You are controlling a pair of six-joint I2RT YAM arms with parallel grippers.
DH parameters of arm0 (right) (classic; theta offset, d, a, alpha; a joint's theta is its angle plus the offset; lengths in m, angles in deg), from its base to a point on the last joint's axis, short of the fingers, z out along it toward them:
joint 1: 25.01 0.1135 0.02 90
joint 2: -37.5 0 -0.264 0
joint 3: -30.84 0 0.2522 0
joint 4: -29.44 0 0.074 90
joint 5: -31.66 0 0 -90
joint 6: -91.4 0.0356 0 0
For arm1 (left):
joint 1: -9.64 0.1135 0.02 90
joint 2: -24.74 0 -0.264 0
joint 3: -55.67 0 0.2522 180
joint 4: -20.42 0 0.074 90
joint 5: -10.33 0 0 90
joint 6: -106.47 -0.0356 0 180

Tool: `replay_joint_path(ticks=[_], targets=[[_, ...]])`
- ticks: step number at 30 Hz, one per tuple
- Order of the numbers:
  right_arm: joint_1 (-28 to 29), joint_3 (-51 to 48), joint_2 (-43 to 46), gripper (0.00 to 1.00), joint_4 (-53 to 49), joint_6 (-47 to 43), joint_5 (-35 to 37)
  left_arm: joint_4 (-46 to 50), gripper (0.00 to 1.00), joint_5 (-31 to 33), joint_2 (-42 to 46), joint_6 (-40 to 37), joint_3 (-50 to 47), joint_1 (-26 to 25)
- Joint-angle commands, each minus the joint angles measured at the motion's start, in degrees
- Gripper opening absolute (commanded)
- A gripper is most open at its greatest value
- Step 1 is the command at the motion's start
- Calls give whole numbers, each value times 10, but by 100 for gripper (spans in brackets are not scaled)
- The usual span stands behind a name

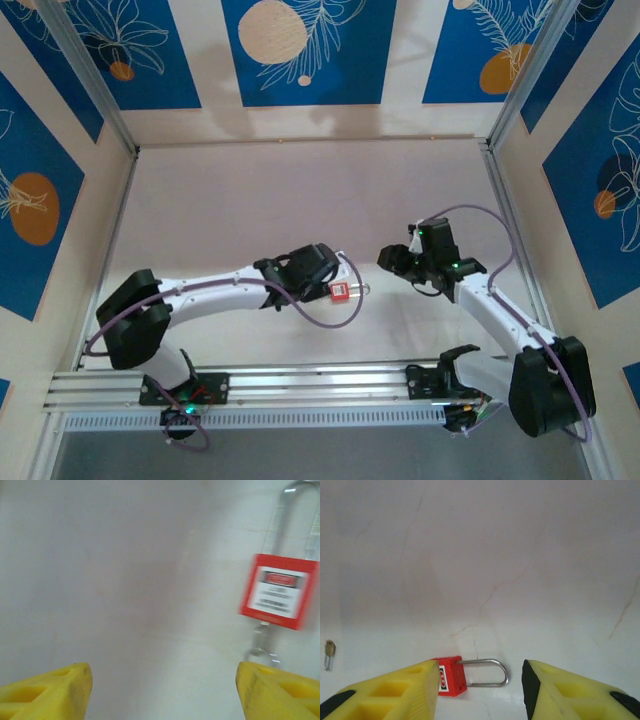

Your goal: Unlock with the key

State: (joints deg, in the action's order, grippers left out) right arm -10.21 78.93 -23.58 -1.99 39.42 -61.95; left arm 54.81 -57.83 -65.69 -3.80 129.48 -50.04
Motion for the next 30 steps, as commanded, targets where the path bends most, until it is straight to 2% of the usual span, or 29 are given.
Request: replay_joint_path(ticks=[1,5,9,21,28,30], targets=[[-17,-14,29,52,-14,-7,-40,145,79,-170,-29,-45,76,20],[-40,-26,57,57,-18,-8,-62,188,79,-215,-113,-73,156,24],[-67,-40,84,58,-22,-5,-91,230,71,-228,-184,-91,213,24],[-92,-61,105,60,-13,-3,-131,180,70,-215,-246,-121,234,25],[-98,-60,114,59,-18,-7,-137,150,62,-213,-266,-117,224,31],[-98,-61,116,59,-19,-7,-139,137,56,-209,-265,-114,217,33]])
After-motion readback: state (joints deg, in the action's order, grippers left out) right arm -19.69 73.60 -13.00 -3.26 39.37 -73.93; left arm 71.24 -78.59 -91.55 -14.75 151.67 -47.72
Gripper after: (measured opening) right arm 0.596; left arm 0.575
